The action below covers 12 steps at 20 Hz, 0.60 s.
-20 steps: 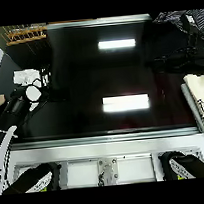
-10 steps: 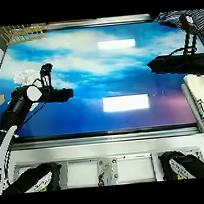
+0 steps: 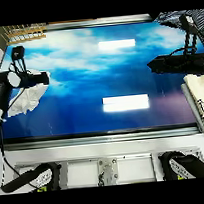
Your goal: Fold the clothes and pants, and hang the long-sleeved shirts on hangers.
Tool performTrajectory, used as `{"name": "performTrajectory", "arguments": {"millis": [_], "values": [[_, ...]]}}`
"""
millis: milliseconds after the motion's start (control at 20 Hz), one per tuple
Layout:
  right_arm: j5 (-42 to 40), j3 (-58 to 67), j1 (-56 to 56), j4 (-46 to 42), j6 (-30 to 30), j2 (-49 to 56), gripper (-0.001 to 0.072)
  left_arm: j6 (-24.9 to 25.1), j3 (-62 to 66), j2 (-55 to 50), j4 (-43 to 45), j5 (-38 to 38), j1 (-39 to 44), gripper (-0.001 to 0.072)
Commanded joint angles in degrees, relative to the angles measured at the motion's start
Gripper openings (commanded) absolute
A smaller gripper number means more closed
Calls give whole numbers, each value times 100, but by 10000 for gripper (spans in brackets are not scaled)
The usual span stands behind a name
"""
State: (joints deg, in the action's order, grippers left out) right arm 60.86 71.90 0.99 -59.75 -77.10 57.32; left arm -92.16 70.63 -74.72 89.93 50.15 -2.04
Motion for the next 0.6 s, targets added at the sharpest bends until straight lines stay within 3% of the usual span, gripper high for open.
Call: {"name": "performTrajectory", "arguments": {"millis": [0,500,550], "values": [[0,-2,2,2,-2,2,20,20,699,-962,297,87,-726,695],[2,-2,4,2,-2,2,20,17,1884,-3233,334,240,-420,694],[0,-2,4,2,-2,2,20,-44,1915,-3279,350,267,-361,563]]}}
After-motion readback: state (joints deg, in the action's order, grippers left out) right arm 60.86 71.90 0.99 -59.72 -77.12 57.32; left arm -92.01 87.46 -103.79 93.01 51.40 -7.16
